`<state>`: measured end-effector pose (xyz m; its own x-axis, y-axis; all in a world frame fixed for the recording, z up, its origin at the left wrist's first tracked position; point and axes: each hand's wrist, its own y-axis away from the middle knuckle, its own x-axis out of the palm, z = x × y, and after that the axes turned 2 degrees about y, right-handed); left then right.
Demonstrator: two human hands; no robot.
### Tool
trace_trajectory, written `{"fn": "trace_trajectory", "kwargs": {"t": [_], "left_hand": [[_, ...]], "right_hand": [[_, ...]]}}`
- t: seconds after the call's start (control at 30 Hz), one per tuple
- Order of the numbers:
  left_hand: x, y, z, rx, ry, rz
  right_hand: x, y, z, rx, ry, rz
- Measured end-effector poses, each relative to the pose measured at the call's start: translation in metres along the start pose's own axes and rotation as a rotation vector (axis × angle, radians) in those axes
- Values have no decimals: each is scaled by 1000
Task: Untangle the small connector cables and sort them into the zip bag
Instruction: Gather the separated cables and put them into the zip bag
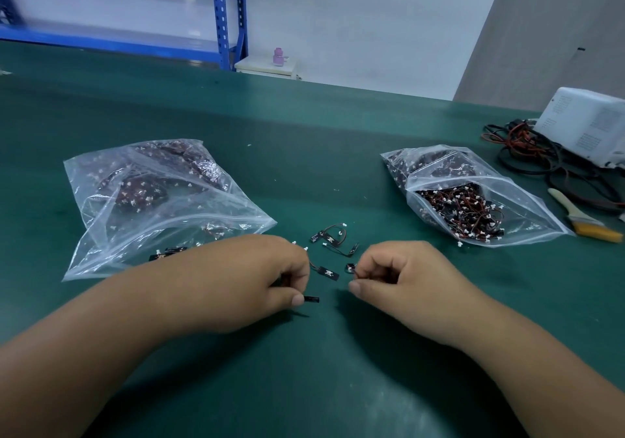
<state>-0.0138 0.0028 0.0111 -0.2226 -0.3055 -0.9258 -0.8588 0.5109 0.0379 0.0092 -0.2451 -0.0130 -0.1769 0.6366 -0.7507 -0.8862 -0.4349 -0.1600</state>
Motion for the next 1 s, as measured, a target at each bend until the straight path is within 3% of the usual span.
{"fn": "trace_trajectory", "kwargs": {"t": [0.13,0.3,0.53,0.77,1.0], "left_hand": [[-9,6,4,-42,-56,-36],[-22,20,8,-220,-179,129],[-22,14,3,-242,-146,214],[-20,11,8,-256,-83,107],[-19,5,3,-118,23,-94]], "right_hand": [[6,1,2,-61,47,30],[5,1,2,-69,46,24],[1,-3,-4,58,98,-134],[1,1,3,-52,152,66],[3,-1,6,-114,127,-222]]}}
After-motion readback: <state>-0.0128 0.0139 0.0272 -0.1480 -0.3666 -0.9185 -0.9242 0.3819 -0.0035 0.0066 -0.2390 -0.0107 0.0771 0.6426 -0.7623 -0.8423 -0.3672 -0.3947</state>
